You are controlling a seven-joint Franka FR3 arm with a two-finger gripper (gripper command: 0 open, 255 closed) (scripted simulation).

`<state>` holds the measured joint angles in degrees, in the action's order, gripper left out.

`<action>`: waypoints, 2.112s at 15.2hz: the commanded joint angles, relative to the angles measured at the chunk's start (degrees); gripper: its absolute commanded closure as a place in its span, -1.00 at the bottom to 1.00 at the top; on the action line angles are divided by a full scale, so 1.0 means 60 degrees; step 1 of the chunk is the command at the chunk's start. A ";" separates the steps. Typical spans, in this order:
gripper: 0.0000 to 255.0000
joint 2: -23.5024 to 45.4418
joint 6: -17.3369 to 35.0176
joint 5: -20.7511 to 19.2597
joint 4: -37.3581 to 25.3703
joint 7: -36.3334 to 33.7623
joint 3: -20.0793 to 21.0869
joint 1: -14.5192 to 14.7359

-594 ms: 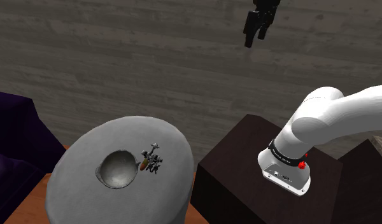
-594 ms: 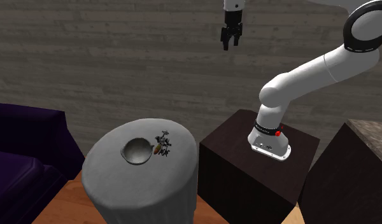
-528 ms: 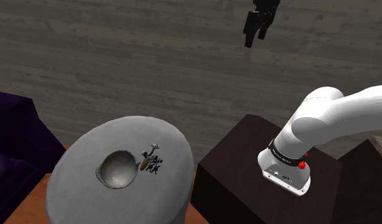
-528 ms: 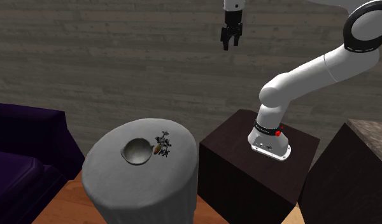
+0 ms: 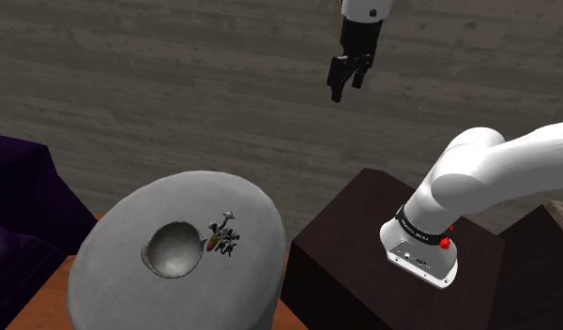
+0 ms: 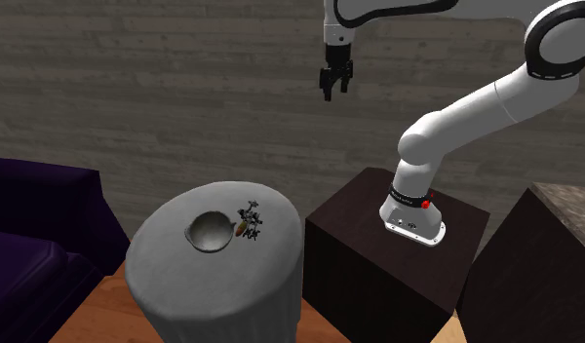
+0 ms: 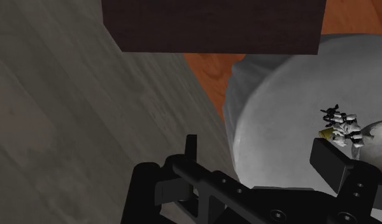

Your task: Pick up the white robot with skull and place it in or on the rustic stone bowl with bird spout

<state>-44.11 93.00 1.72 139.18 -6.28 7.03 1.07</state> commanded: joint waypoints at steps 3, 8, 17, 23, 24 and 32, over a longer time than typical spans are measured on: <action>-1.00 0.0419 0.1144 0.0423 0.0645 -0.0640 0.0627 0.0219; -1.00 0.1358 0.2661 0.0837 0.1135 -0.1412 0.1432 0.0443; -1.00 0.4007 0.5463 0.0909 0.1143 -0.3025 0.2968 0.0540; -1.00 0.6349 0.7105 -0.0146 0.0517 -0.4644 0.3912 0.0352; -1.00 0.6778 0.7333 -0.0455 0.0362 -0.4988 0.4029 0.0329; -1.00 1.0253 0.8420 -0.3444 -0.1420 -0.7895 0.3736 0.1190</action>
<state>15.15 142.83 -16.89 131.84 -51.74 30.10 7.26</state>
